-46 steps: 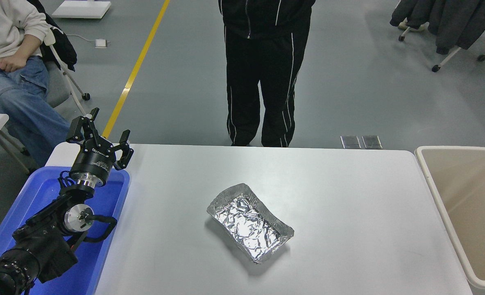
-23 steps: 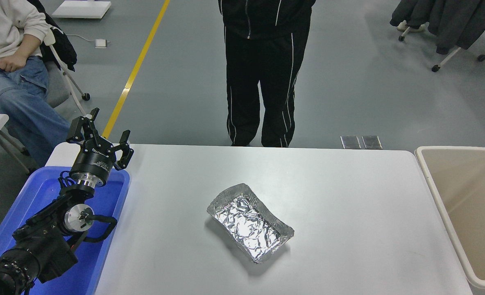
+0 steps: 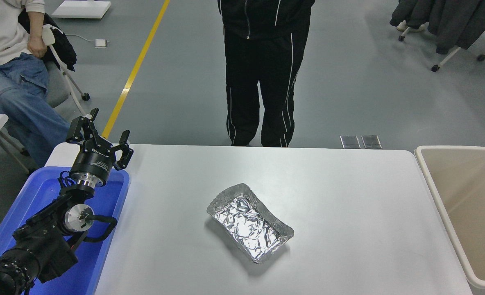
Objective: Dispose of the paper cup in the dustbin
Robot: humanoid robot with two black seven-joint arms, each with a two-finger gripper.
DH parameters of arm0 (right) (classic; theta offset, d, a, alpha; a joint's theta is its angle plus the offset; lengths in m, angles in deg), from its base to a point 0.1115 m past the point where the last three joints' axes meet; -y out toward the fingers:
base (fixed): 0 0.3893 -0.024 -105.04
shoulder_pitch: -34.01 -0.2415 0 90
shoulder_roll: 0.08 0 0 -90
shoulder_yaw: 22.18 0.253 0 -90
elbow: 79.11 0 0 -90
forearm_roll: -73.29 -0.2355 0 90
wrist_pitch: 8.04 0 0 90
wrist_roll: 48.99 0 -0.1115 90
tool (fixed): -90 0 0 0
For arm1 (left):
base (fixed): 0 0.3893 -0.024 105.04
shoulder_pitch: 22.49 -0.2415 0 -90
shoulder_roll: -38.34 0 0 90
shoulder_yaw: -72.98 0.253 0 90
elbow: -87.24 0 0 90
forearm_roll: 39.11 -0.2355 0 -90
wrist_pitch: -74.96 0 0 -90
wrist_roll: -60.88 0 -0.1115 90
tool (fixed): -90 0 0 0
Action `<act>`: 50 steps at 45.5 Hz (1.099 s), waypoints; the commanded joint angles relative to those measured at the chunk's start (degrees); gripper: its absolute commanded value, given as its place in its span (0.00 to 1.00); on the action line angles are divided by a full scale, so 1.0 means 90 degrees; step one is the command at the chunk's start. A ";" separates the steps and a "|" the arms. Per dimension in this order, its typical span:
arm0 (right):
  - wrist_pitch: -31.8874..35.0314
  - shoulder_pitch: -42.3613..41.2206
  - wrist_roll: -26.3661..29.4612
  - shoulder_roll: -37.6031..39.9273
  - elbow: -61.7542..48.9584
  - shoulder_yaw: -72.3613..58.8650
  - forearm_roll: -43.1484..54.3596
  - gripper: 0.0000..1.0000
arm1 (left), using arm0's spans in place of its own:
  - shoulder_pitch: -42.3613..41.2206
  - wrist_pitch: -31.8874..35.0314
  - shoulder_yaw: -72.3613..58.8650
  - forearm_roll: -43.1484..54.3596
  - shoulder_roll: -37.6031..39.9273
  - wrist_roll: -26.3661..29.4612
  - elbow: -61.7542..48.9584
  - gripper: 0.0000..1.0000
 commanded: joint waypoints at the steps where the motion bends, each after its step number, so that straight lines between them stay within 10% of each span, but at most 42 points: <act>1: 0.0007 -0.1138 -0.0034 0.0048 0.0373 0.1283 -0.0018 0.99 | 0.0000 0.0000 0.0000 -0.0001 -0.0010 0.0000 0.0007 1.00; 25: -0.0061 -0.1266 -0.0151 0.0713 0.3840 0.5012 -0.0018 0.99 | 0.0000 0.0000 0.0000 -0.0001 0.0000 0.0000 0.0007 1.00; 50: -0.0003 0.1273 -0.2484 -0.0322 0.4338 0.6313 -0.0018 0.99 | 0.0000 0.0000 0.0000 -0.0001 0.0000 0.0000 -0.0002 1.00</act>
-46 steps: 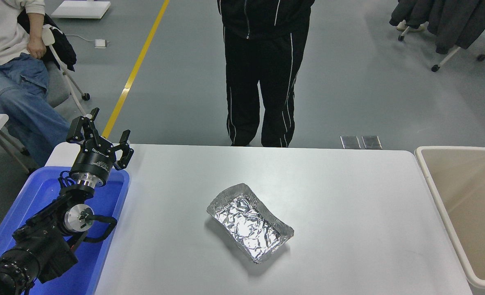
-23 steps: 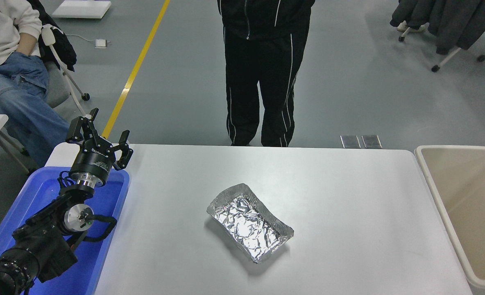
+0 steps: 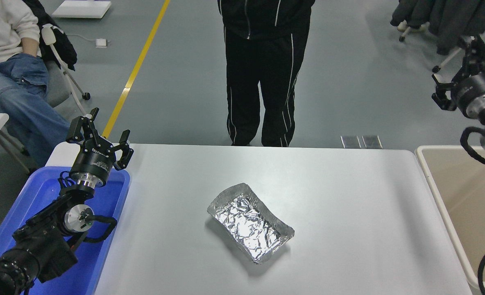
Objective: Dispose of the paper cup in the dustbin
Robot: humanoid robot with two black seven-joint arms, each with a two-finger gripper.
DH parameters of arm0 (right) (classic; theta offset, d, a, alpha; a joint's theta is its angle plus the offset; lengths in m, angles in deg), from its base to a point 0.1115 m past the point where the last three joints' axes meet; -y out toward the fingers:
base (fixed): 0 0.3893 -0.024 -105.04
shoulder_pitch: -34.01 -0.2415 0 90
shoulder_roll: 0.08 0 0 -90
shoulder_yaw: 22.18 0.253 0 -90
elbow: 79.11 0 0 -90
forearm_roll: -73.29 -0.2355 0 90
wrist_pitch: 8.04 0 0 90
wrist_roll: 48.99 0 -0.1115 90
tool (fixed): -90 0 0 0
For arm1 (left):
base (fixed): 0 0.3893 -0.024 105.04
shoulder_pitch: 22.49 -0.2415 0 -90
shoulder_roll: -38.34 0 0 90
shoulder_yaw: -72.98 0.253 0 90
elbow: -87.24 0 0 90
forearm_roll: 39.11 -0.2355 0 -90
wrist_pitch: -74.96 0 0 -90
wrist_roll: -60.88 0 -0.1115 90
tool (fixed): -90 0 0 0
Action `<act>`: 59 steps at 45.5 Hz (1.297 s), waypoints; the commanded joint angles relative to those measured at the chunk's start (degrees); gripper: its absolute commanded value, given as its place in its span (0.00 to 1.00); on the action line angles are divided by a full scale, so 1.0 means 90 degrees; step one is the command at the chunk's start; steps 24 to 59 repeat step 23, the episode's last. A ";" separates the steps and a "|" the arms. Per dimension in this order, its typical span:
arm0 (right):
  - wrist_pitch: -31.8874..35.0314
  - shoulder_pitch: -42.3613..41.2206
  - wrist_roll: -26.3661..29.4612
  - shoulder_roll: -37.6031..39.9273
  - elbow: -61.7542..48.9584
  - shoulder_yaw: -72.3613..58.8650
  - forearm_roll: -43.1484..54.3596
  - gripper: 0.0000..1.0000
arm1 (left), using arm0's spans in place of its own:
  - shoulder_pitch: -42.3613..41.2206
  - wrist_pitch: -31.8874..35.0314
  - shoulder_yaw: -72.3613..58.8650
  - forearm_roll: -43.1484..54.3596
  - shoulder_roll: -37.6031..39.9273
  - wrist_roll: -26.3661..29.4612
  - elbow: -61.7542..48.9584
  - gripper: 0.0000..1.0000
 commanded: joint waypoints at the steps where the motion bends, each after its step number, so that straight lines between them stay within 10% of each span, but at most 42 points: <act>1: 0.0006 0.1012 -0.0925 -0.0452 0.0249 0.0459 0.0000 0.99 | -0.0009 0.0000 -0.0001 0.0001 0.0000 0.0000 0.0005 1.00; 59: 0.0006 0.1530 -0.1072 -0.0599 0.0542 0.0479 0.0010 0.99 | 0.0000 0.0000 -0.0001 0.0001 0.0000 0.0000 -0.0005 1.00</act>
